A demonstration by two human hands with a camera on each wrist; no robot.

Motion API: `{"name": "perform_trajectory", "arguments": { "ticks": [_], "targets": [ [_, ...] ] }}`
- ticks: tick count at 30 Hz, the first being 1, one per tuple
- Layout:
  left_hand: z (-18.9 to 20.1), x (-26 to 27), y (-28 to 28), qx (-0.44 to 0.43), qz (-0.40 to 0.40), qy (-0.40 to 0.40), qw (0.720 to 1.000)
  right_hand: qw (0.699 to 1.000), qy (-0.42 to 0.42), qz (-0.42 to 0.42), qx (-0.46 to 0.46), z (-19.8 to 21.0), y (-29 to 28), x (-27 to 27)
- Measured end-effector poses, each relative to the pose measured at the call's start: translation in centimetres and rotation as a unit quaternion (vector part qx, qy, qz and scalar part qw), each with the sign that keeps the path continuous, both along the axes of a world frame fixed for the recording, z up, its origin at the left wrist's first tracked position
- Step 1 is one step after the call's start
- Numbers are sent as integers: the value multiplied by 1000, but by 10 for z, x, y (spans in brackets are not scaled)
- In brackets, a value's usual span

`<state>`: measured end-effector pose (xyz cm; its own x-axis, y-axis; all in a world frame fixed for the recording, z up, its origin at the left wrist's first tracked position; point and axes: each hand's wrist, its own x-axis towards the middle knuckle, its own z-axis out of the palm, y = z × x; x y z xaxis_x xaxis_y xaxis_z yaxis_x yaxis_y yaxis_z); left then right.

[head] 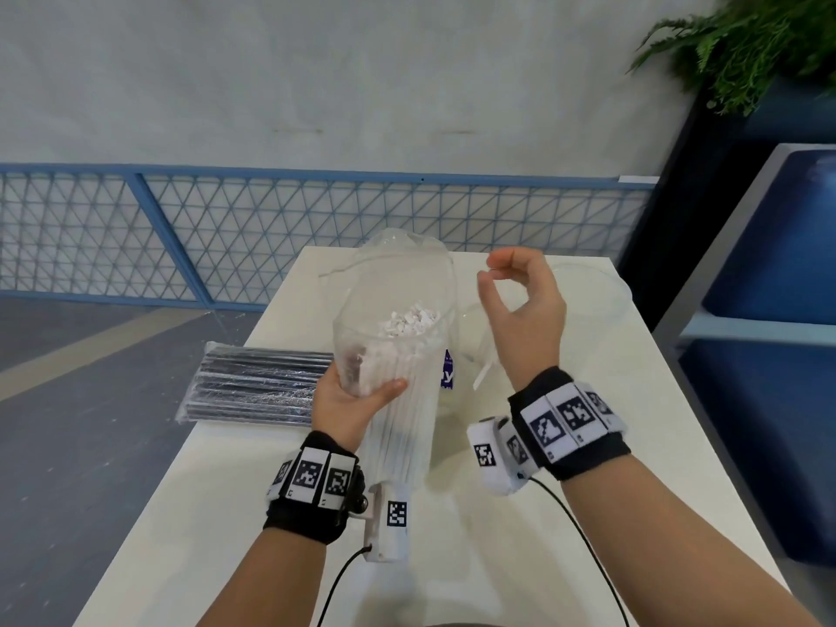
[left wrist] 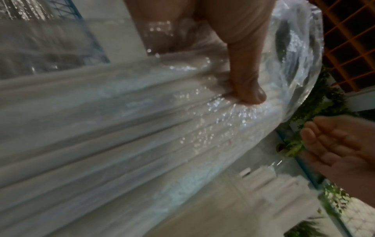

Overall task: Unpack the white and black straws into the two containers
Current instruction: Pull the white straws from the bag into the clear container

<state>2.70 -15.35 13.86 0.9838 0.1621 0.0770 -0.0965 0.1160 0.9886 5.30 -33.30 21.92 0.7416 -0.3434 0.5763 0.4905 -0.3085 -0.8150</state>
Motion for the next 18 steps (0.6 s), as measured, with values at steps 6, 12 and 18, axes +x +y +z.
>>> {"name": "perform_trajectory", "arguments": {
  "ticks": [6, 12, 18],
  "targets": [
    [-5, -3, 13, -44, -32, -31, 998, 969, 192, 141, -69, -10, 44, -23],
    [-8, -6, 18, 39, -84, -18, 995, 930, 303, 199, -56, -19, 53, -22],
    [-10, -4, 18, 57, -55, -15, 997, 922, 304, 234, 61, -39, 52, -23]
  ]
}}
